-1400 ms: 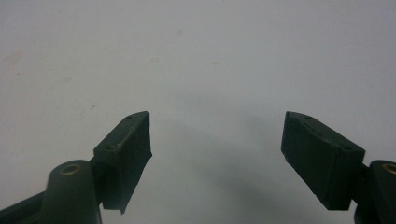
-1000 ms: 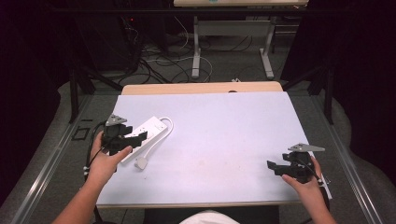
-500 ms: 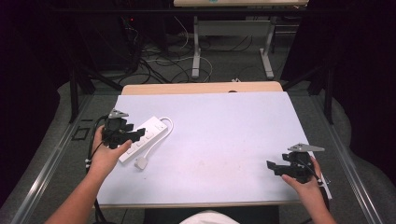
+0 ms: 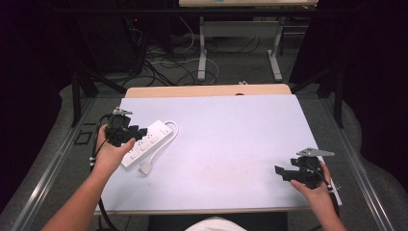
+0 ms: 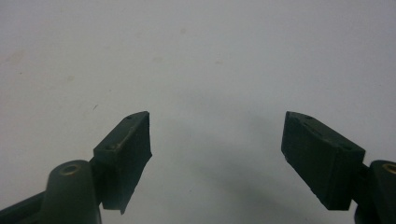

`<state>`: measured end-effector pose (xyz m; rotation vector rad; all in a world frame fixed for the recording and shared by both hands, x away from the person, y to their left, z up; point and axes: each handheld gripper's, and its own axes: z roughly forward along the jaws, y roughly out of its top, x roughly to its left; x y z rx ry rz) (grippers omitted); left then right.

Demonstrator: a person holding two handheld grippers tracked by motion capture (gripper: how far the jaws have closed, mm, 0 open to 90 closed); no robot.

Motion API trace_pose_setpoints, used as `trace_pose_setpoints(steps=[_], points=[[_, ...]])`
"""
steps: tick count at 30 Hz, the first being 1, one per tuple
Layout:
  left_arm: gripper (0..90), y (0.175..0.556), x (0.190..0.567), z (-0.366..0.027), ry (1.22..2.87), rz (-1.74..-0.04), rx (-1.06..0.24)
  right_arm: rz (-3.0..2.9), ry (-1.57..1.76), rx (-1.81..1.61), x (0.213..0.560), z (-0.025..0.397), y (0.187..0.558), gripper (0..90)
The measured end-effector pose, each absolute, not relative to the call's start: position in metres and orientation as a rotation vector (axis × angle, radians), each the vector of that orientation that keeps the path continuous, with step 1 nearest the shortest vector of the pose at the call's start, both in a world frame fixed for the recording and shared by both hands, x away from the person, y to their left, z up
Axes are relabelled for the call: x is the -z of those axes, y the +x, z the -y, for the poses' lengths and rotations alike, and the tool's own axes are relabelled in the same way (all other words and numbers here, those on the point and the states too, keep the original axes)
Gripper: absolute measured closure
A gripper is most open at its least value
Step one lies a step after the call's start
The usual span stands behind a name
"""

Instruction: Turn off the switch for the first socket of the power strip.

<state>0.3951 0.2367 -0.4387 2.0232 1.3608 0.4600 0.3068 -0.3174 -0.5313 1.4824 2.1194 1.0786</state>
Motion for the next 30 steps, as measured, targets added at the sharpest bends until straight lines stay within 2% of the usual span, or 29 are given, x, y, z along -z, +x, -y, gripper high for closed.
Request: trace_pose_setpoints(steps=[30], points=[[76.3, 0.423, 0.461, -0.238, 2.049, -1.492, -0.372, -2.122, 1.484, -1.081, 0.532, 0.318, 0.308, 23.6]])
